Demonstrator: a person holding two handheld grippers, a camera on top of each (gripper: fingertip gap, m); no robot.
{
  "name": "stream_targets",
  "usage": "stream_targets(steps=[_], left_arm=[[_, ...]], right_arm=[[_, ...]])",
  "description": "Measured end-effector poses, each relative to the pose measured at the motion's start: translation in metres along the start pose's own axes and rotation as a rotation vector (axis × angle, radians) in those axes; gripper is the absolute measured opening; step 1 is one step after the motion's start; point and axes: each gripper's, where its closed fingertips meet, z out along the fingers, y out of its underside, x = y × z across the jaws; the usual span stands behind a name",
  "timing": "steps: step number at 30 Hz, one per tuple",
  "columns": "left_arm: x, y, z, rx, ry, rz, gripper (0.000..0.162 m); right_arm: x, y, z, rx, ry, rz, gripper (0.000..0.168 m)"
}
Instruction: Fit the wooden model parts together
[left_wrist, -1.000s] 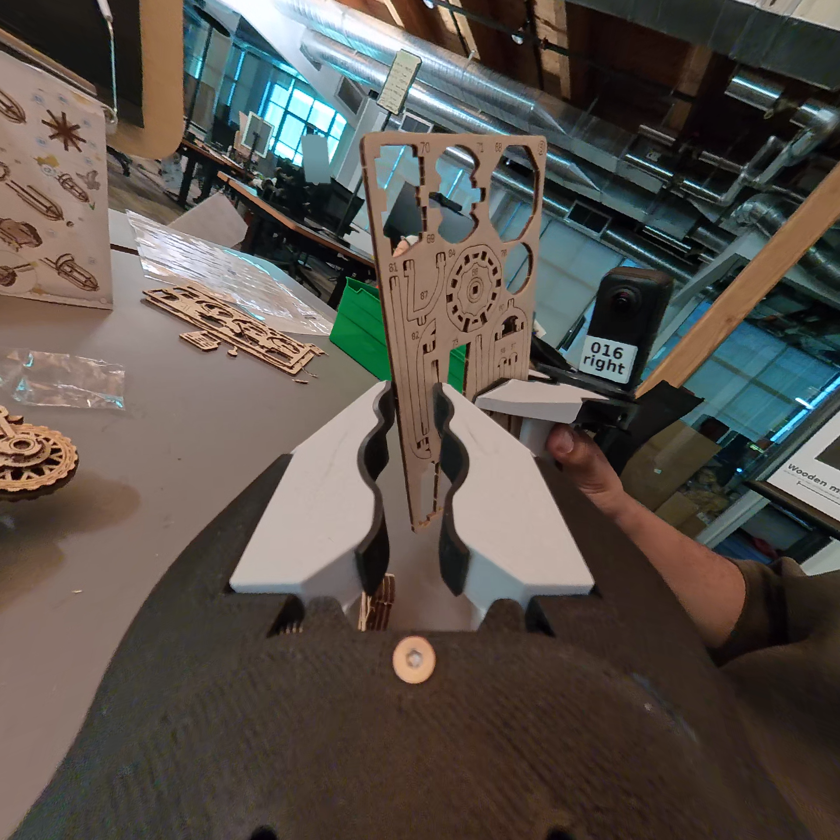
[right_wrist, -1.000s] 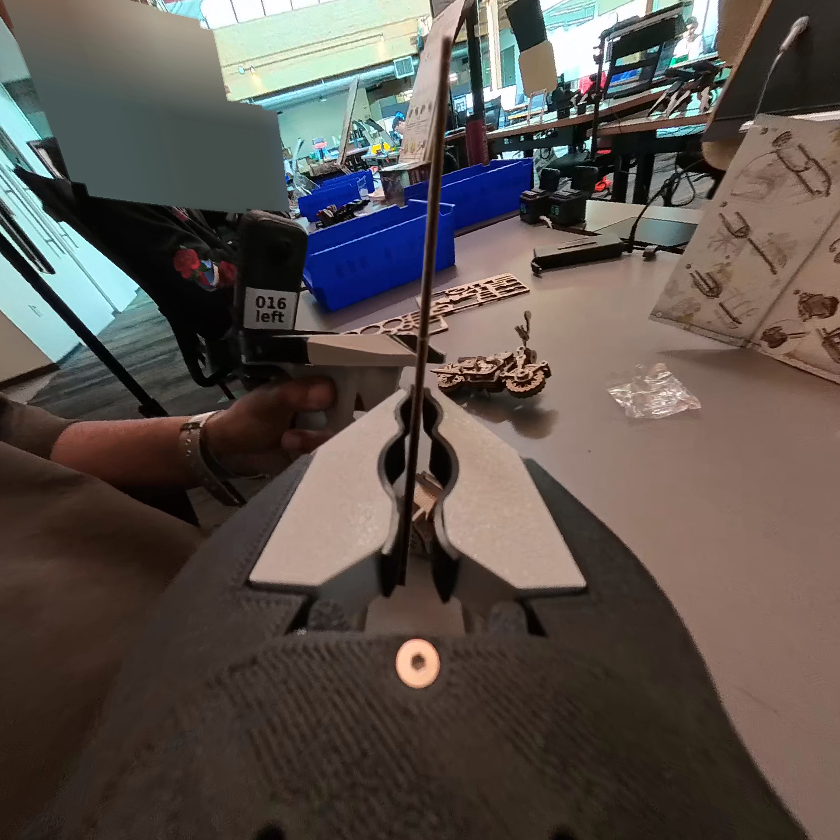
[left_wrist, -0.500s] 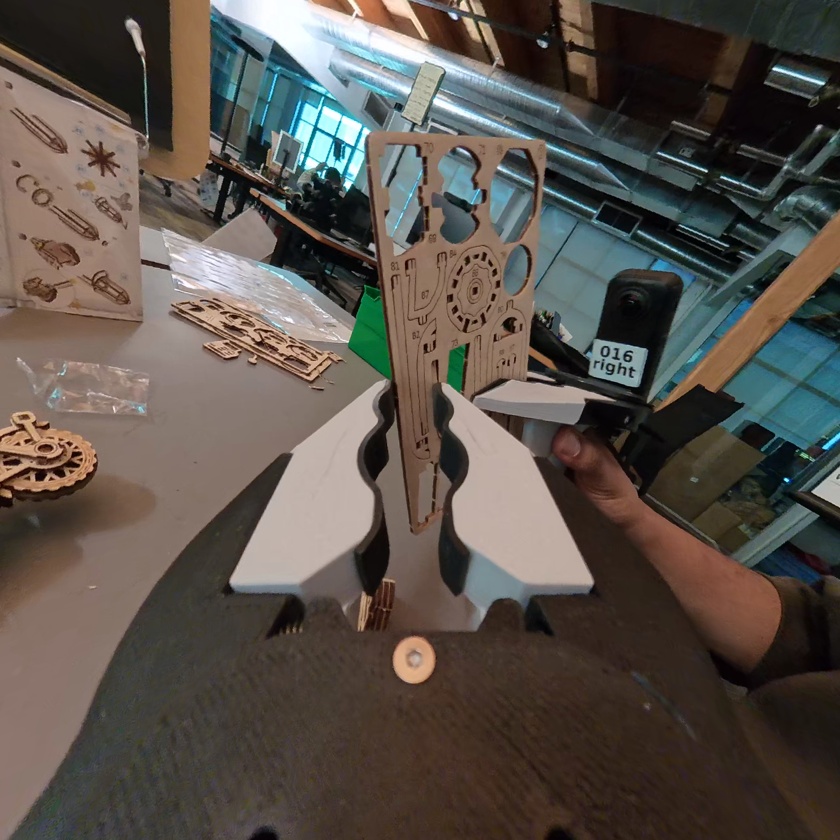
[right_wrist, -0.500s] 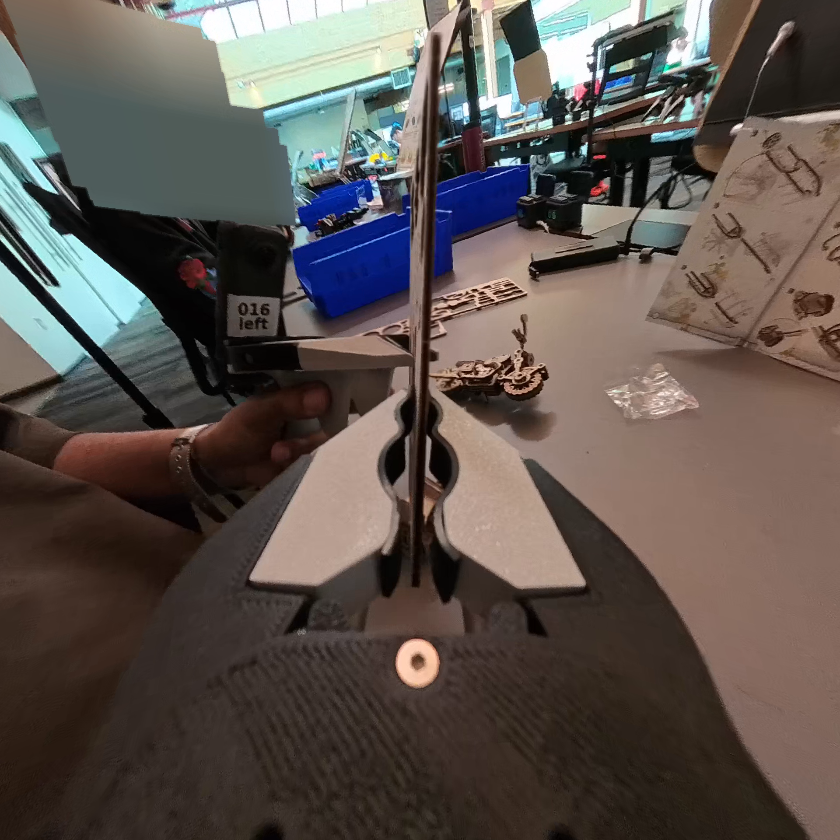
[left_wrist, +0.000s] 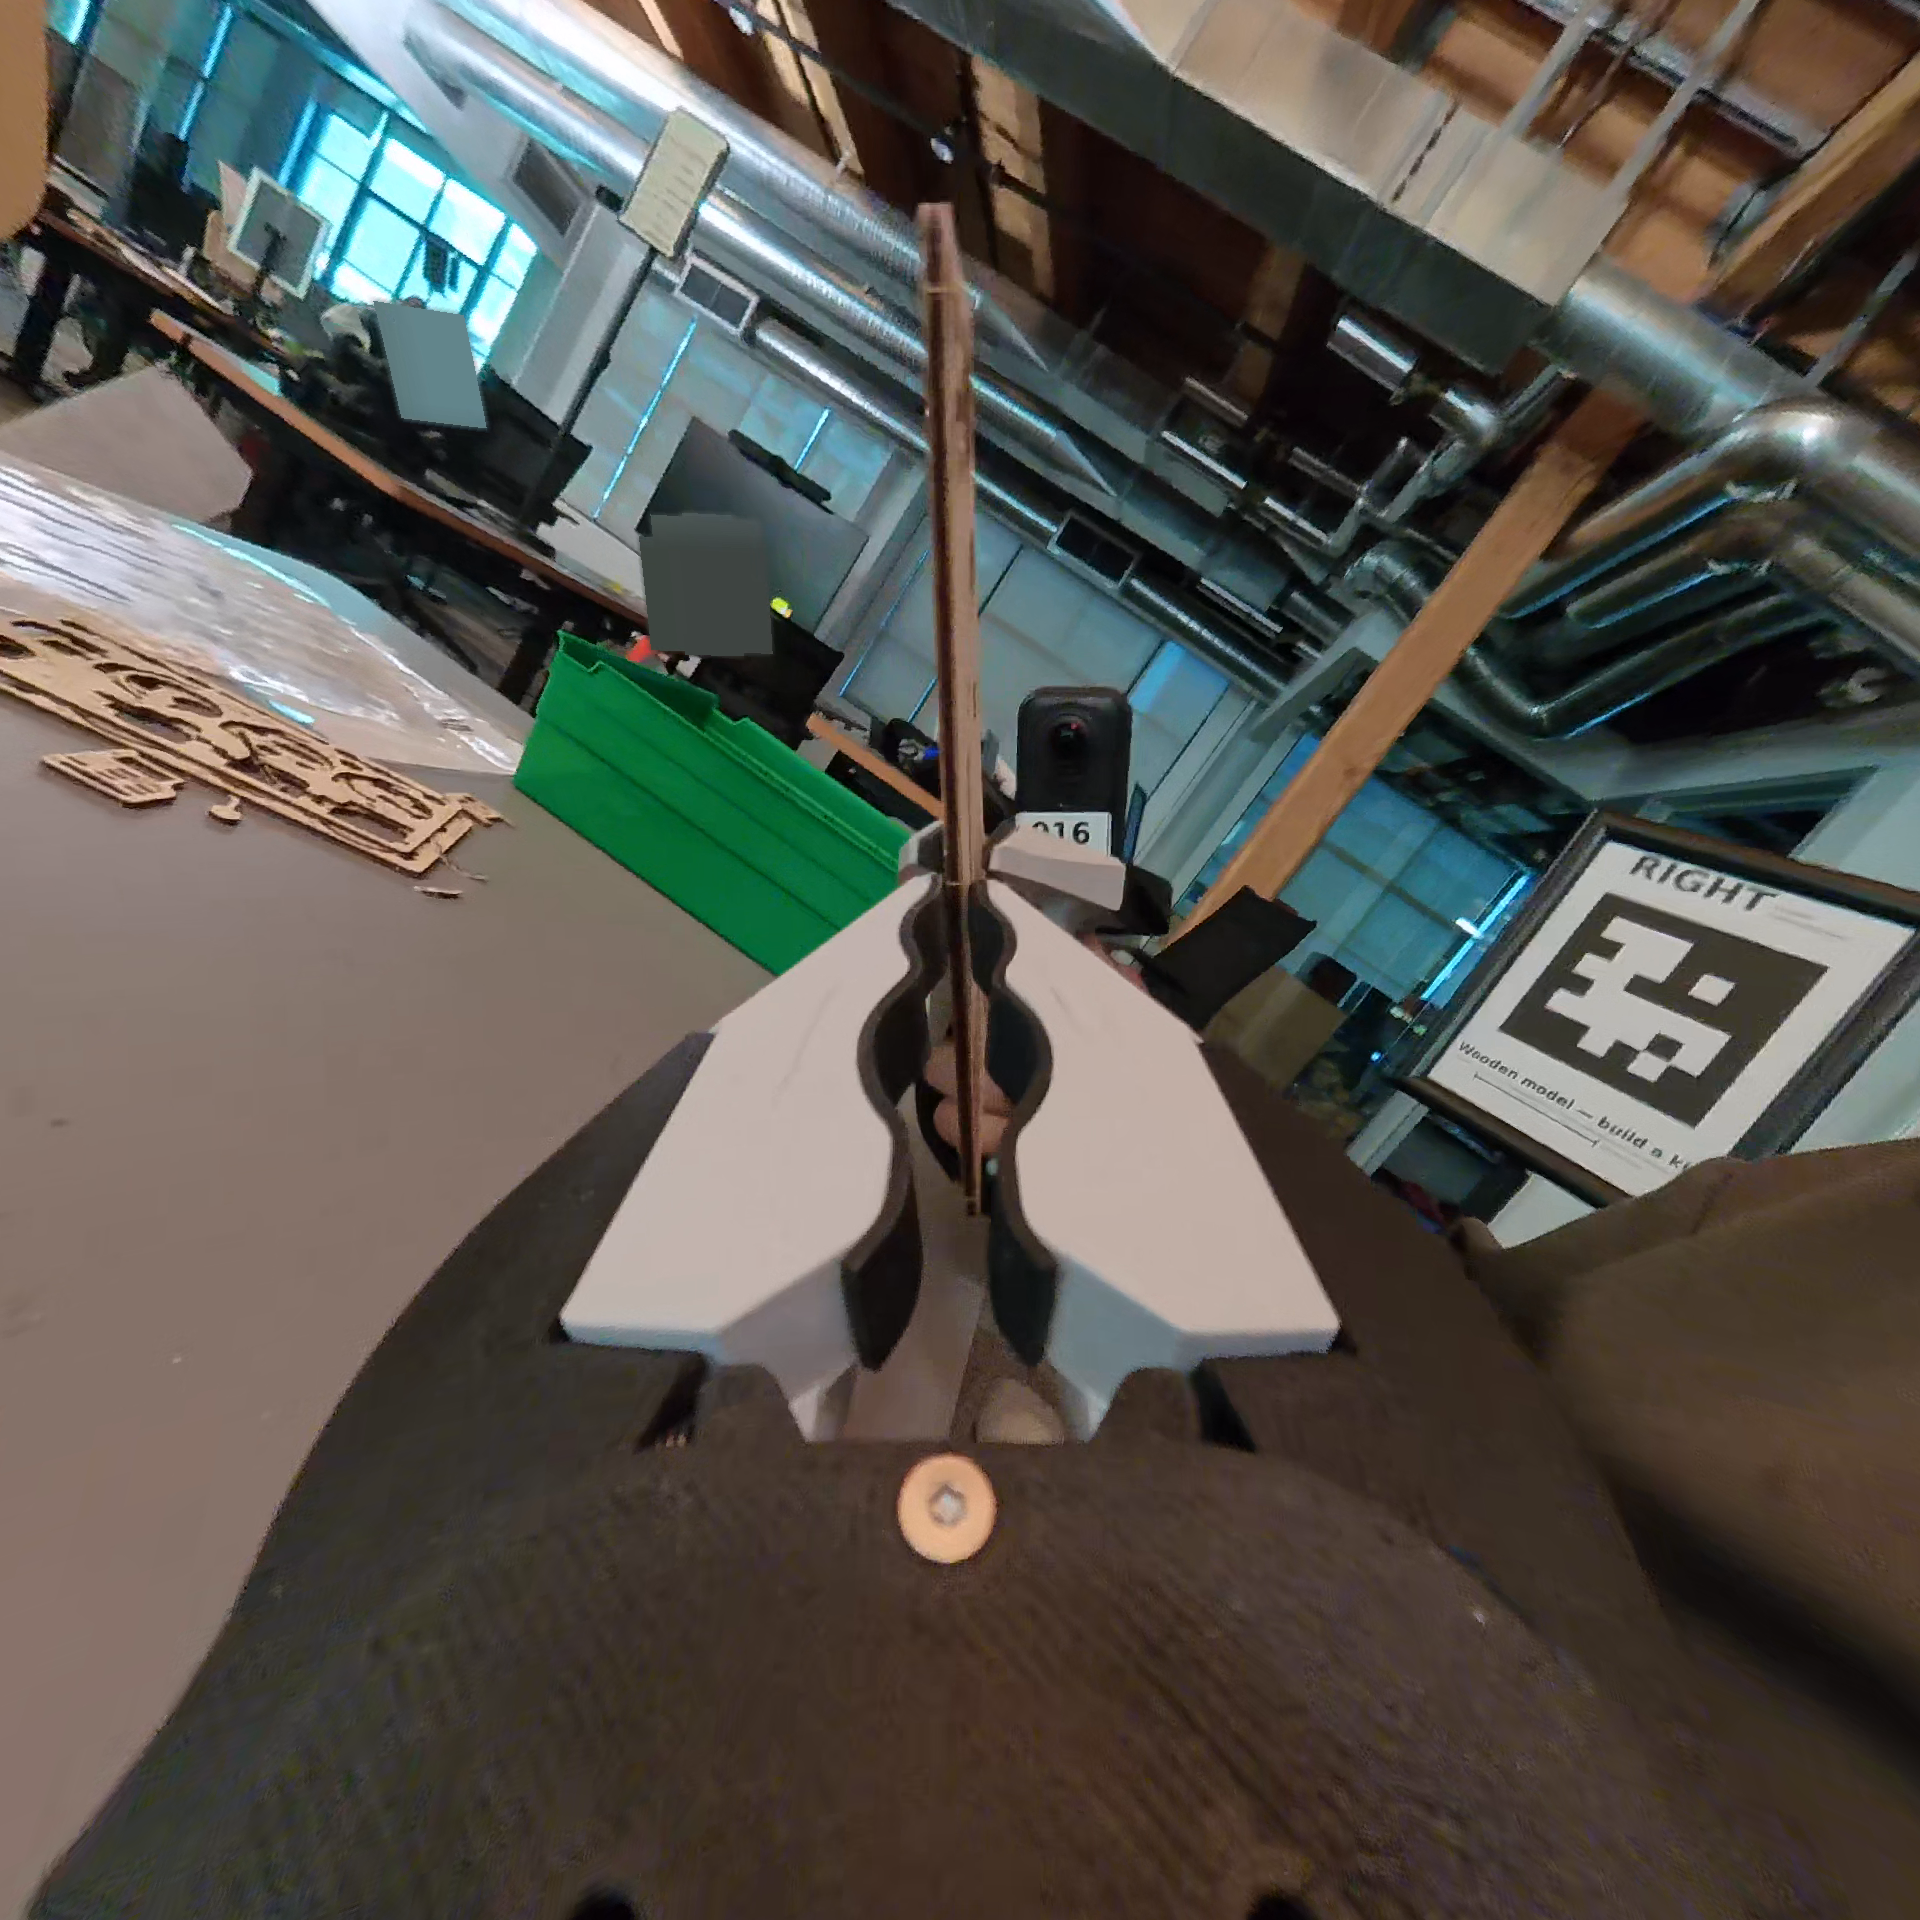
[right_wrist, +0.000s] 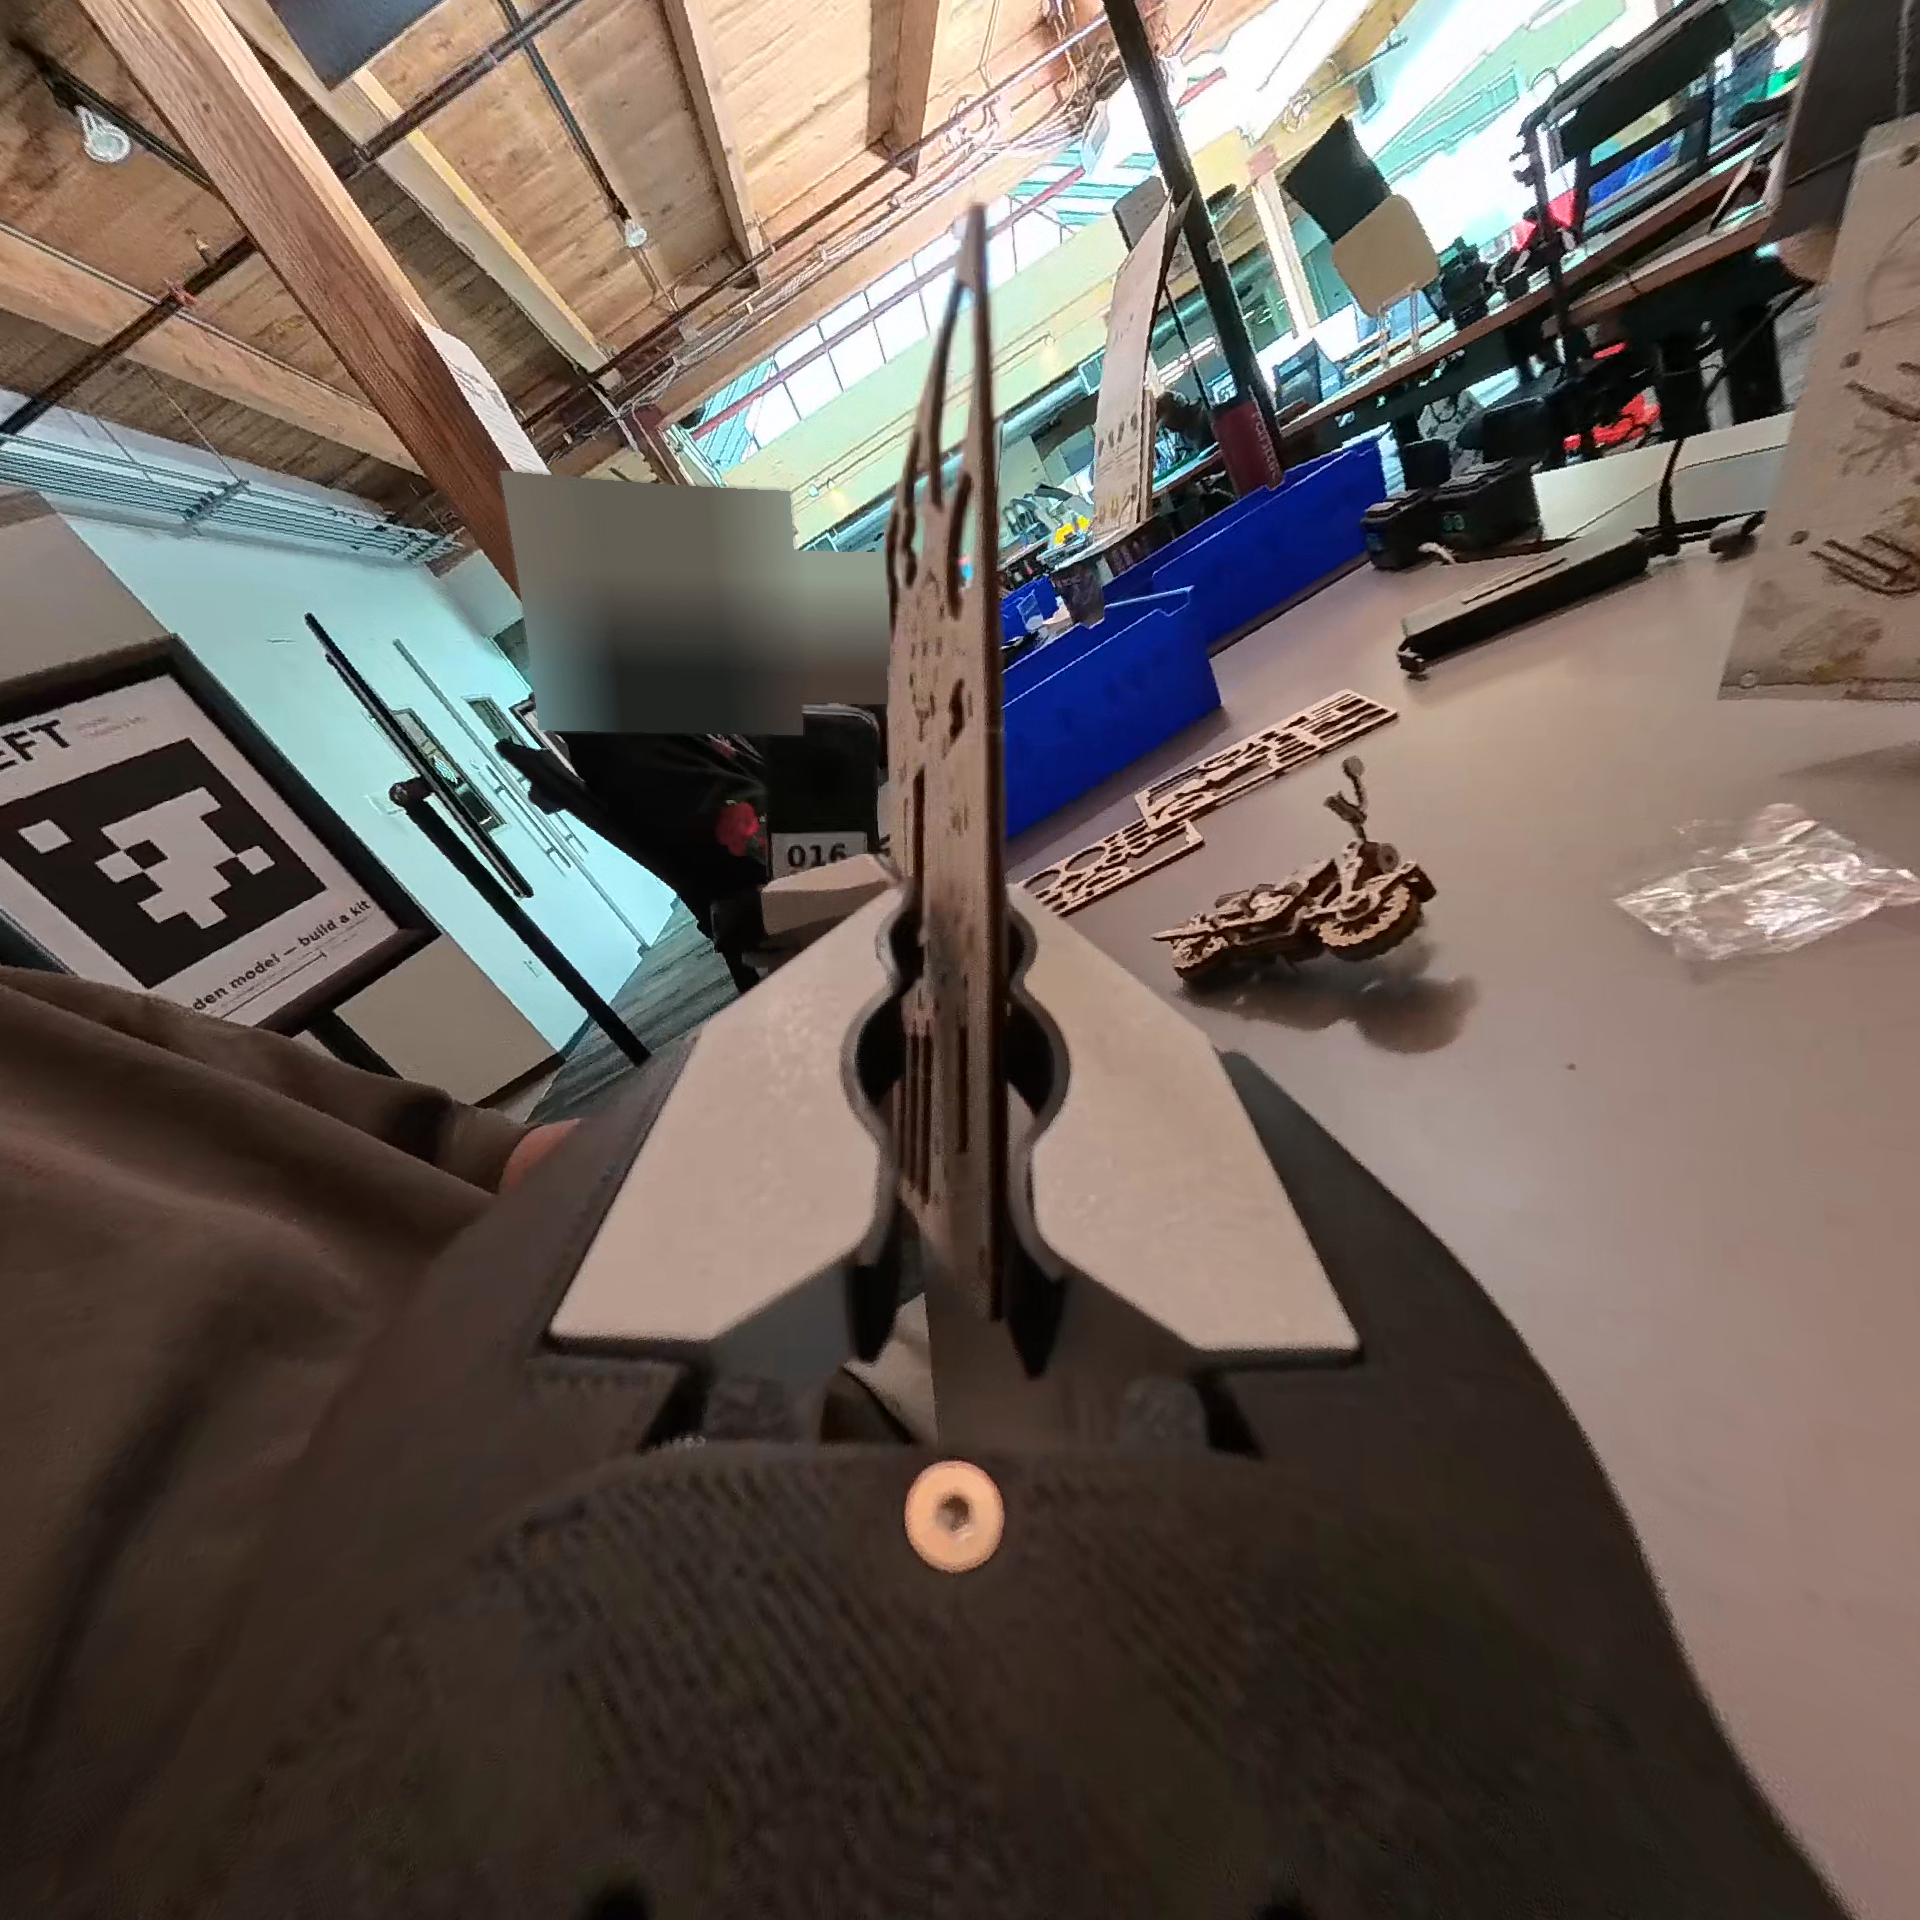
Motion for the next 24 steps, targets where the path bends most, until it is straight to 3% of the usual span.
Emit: stream_targets(steps=[3,10,24], left_arm=[[-0.001,0.004,0.000,-0.042,-0.010,0.034,0.000],[-0.005,0.009,0.000,-0.087,-0.033,0.033,0.000],[-0.006,0.015,0.001,-0.131,-0.059,0.072,0.000]], right_arm=[[0.004,-0.004,-0.006,-0.001,0.017,-0.018,0.008],[0.010,0.007,-0.005,-0.108,0.103,-0.132,0.019],[0.014,0.012,-0.008,-0.172,0.129,-0.162,0.017]])
